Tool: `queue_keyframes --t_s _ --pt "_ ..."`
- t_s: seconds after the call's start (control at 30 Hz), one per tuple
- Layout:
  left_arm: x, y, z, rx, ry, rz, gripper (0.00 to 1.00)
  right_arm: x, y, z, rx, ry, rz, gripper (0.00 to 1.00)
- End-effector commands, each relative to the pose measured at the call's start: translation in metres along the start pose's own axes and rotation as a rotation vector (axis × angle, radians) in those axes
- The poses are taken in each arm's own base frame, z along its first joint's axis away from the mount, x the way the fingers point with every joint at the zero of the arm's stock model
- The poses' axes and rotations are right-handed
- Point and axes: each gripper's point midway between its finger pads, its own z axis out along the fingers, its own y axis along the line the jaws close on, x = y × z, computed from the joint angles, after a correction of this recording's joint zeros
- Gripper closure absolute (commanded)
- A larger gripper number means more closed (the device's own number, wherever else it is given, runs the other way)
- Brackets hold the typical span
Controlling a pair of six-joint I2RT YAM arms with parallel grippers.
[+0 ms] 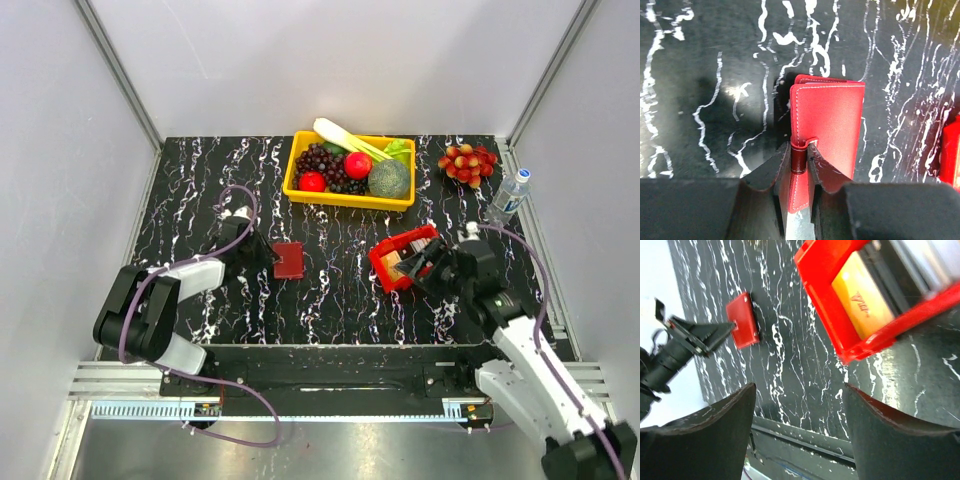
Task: Put the credit cards into the card holder
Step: Move the card holder to the center of the board, then turn over the card holder at the center of the board.
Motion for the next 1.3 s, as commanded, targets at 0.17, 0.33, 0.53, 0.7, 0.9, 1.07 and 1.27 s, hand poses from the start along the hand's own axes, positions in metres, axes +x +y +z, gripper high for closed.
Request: queue_keyframes --t_s 0.17,0.33,0.53,0.7,0.9,1.07,1.27 --pt "0.027 -0.026 0.005 0.1 0.11 0.098 0.84 0.043 0.09 0.074 -0.139 0.198 -0.255 0.29" --pt "0.045 -0.022 -0.003 0.102 0.125 0.077 0.83 0.074 0.115 0.13 -0.182 0.3 -0.242 0.28" --pt "0.066 -0.017 -0.009 0.113 0.14 0.026 0.71 0.118 0.103 0.179 -0.145 0.389 -0.191 0.32" --pt "0.074 -0.008 -0.015 0.101 0.131 0.015 0.63 0.137 0.093 0.196 -0.095 0.418 -0.196 0.32" --pt "0.072 -0.013 -0.015 0.12 0.131 0.039 0.75 0.158 0.091 0.206 -0.126 0.469 -0.179 0.36" --pt "0.078 -0.012 -0.011 0.126 0.149 0.036 0.77 0.165 0.099 0.201 -0.166 0.47 -0.196 0.48" --pt "0.074 -0.015 -0.012 0.137 0.134 0.039 0.69 0.145 0.11 0.188 -0.179 0.392 -0.285 0.87"
